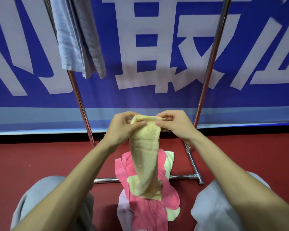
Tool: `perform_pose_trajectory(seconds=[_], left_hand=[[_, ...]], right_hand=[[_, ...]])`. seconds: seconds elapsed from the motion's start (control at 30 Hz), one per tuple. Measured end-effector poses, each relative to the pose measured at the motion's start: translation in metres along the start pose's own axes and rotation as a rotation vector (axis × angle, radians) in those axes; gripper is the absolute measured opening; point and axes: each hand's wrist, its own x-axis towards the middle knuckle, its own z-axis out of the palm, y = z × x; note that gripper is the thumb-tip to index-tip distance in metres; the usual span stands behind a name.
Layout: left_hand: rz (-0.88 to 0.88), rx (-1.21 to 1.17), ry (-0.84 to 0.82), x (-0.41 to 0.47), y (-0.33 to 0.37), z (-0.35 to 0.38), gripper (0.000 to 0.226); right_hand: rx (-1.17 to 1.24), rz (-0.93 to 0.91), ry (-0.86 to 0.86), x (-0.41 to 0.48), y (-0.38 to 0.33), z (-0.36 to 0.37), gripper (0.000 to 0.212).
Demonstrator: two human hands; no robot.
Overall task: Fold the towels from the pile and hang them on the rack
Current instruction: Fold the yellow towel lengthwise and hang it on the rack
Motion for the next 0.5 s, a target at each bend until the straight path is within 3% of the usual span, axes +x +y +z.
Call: perform_pose_trajectory(seconds=[0.13,0.23,0.33,0.5], left_hand=[[0.0,-0.003,0.076,0.021,0.028,-0.011,0.019],[0.07,0.013,-0.016,0.036,0.063,-0.03,0.015],[0.192,0.207,-0.148,0.046,0.097,-0.048,0.004],[0.278,0.251,-0.087,0.06,0.162,-0.071,0.013]], right_hand=[[0.082,-0.078,0.043,0.018,-0.041,-0.007,0.014],[0.083,-0.132,0.072,0.03,-0.084,-0.023,0.014],[0.035,-0.144,0.099,0.037,-0.121,-0.038,0.019],[-0.015,-0.269,0.16,0.038,-0.182,-0.058,0.023]])
